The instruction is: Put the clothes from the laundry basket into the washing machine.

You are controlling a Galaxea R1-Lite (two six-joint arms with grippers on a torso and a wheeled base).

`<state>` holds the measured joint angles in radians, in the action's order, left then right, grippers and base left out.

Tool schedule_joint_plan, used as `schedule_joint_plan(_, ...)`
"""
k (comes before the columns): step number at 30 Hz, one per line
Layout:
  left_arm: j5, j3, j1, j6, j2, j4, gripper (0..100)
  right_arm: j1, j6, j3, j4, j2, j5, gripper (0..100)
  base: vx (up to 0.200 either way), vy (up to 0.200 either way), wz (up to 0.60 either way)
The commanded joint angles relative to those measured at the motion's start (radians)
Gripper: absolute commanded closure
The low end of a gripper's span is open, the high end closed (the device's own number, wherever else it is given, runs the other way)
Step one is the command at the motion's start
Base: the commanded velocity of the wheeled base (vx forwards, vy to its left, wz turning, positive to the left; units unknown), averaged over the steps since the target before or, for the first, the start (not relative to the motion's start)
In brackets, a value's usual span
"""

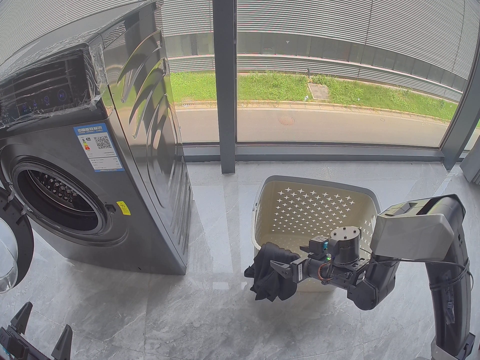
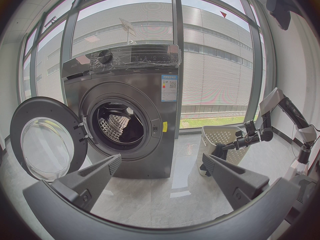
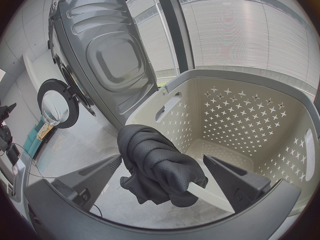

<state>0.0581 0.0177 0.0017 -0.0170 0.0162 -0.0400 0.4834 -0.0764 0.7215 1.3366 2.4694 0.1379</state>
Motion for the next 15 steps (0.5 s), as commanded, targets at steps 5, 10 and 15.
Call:
schedule_joint_plan(5, 0.000, -0.016, 0.000, 0.000, -0.016, 0.000, 0, 0.006, 0.000, 0.021, 0.004, 0.028, 0.000, 100, 0.000, 0.000, 0.00)
schedule_joint_plan(10, 0.000, -0.016, 0.000, 0.000, -0.016, 0.000, 0, 0.007, 0.000, 0.019, 0.030, 0.023, 0.000, 100, 0.000, 0.000, 0.00)
schedule_joint_plan(15, 0.000, -0.016, 0.000, 0.000, -0.016, 0.000, 0, 0.007, 0.000, -0.010, 0.058, 0.006, 0.002, 100, 0.000, 0.000, 0.00)
